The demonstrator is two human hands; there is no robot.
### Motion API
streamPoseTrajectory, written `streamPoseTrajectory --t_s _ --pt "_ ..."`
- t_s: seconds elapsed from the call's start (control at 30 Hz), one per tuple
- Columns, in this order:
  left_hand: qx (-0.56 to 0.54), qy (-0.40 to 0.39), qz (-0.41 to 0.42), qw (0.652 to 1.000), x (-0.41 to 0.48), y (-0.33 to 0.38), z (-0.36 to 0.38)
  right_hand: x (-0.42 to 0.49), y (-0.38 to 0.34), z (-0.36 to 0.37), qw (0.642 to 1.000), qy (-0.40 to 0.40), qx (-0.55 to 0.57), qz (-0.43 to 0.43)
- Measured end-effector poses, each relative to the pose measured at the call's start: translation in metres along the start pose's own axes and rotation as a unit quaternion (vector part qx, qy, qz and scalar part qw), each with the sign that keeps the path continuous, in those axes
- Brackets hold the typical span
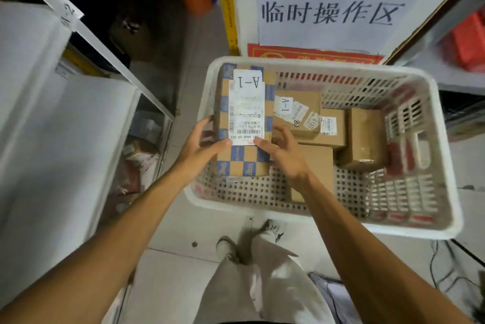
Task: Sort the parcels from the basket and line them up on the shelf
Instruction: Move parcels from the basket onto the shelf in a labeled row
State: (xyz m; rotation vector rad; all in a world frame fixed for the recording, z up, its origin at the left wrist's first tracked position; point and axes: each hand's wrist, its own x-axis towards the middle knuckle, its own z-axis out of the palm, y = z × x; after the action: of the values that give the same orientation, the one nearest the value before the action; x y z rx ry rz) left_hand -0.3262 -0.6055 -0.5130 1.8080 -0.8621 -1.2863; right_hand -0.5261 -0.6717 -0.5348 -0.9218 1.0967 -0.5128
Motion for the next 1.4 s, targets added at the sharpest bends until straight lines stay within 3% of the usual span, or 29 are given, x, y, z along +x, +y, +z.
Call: streamPoseTrajectory --t_s 0.3,0.57,0.7,0.93,1.03,1.3,1.4 --pt "-0.135 0.027 0.041 0.990 -0.062 0.053 -0.071 -0.045 -0.082 0.071 0.990 -0.032 -0.073 -0.120" --pt "-0.220 0.140 0.130 0.957 -0.137 0.104 -0.166 -0.073 -0.146 0.188 0.977 -0.093 -0.076 -0.176" --pt "-0.285 0.209 0.163 0.921 -0.162 0.119 -0.195 -0.081 -0.167 0.249 0.971 -0.169 0.034 -0.164" --pt "-0.324 0.308 0.209 0.870 -0.204 0.129 -0.231 -0.096 -0.176 0.323 0.922 -0.361 -0.037 -0.134" --pt "-0.317 0.340 0.205 0.861 -0.224 0.123 -0.239 -0.098 -0.178 0.340 0.913 -0.385 -0.025 -0.134" --pt "-0.351 0.530 0.197 0.747 -0.314 0.083 -0.263 -0.093 -0.147 0.357 0.899 -0.425 -0.056 -0.089" --pt "-0.308 0.545 0.174 0.760 -0.344 0.072 -0.254 -0.108 -0.132 0.374 0.897 -0.435 -0.050 -0.063"
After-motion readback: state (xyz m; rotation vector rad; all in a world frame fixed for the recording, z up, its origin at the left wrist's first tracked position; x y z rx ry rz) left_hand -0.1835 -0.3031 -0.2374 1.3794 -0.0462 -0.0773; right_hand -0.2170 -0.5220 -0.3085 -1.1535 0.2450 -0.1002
